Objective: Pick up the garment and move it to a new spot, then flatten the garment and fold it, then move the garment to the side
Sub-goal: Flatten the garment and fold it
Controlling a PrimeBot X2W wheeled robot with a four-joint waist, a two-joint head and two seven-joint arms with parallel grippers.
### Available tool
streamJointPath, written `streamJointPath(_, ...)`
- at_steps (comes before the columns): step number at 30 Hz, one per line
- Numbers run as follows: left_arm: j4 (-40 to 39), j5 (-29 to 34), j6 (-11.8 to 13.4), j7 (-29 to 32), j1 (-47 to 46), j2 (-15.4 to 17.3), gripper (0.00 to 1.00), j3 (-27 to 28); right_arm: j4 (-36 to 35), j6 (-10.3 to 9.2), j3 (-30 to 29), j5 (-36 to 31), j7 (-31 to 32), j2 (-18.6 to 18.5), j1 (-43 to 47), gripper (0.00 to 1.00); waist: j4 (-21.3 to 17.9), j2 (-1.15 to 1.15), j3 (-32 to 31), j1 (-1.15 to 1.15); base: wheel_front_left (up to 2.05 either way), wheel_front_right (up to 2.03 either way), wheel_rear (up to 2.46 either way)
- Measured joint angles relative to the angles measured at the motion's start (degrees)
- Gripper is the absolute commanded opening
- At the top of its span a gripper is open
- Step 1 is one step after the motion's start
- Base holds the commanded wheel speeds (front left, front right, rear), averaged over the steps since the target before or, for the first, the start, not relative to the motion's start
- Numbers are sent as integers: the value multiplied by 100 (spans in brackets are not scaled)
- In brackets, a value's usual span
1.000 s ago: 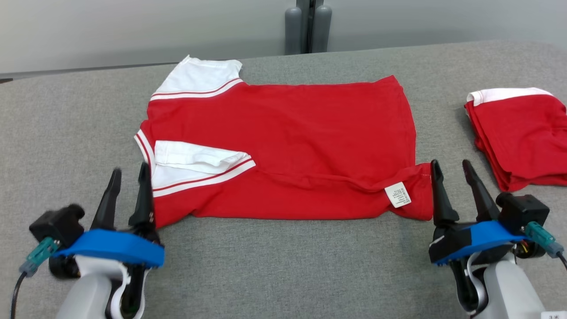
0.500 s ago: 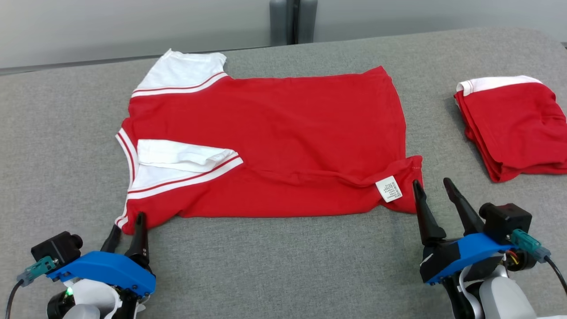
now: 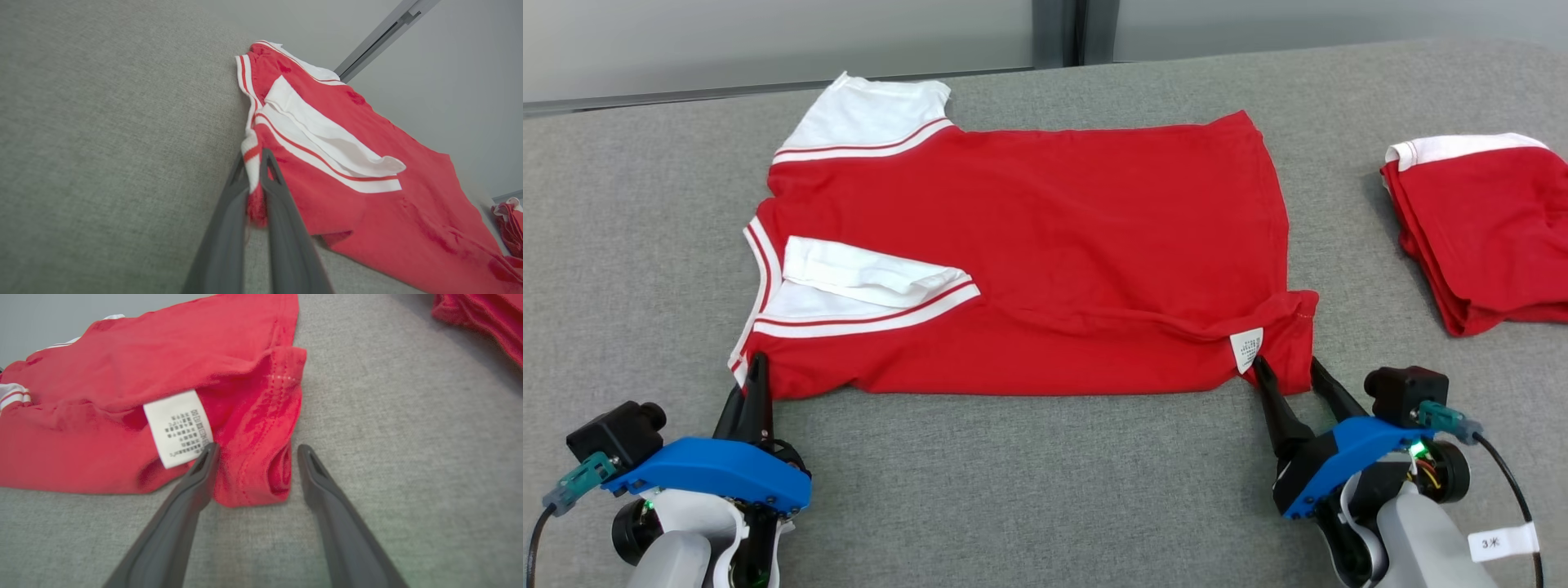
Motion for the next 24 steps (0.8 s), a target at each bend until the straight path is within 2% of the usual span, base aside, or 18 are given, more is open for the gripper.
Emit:
streamJointPath(1, 3, 3, -5, -32, -14, -4, 0, 1, 124, 0, 13, 1, 25, -1, -72, 50, 20, 0, -6, 0, 0, 0, 0)
streamJointPath(3, 3, 5, -47, -97, -18, -15, 0, 1, 302, 0, 12, 64, 41, -11, -202, 30, 54, 0, -25, 0, 0, 0, 0)
streamJointPath(5, 0, 4, -80, -159, -18, -26, 0, 11, 433, -1, 25, 153, 9, -13, -283, 0, 72, 0, -58, 0, 0, 0, 0)
streamJointPath(10, -127, 8, -180, -320, -17, -29, 0, 19, 447, 0, -83, 281, 7, 3, -330, 0, 73, 0, -190, 0, 0, 0, 0)
streamJointPath(15, -552, 21, -245, -363, 65, 14, 0, 19, -188, 0, -383, 332, 344, 2, -284, 0, 76, 0, -378, 0, 0, 0, 0)
streamJointPath(20, -1267, -73, -183, -208, 495, 153, 0, 66, -1294, 0, -754, 210, 1190, -7, 176, 0, 81, 0, -540, 0, 0, 0, 0)
streamJointPath(24, -1885, -178, 21, 89, 1067, 296, 0, 76, -2150, 0, -961, 230, 2145, -56, 672, 0, 111, 0, -579, 0, 0, 0, 0)
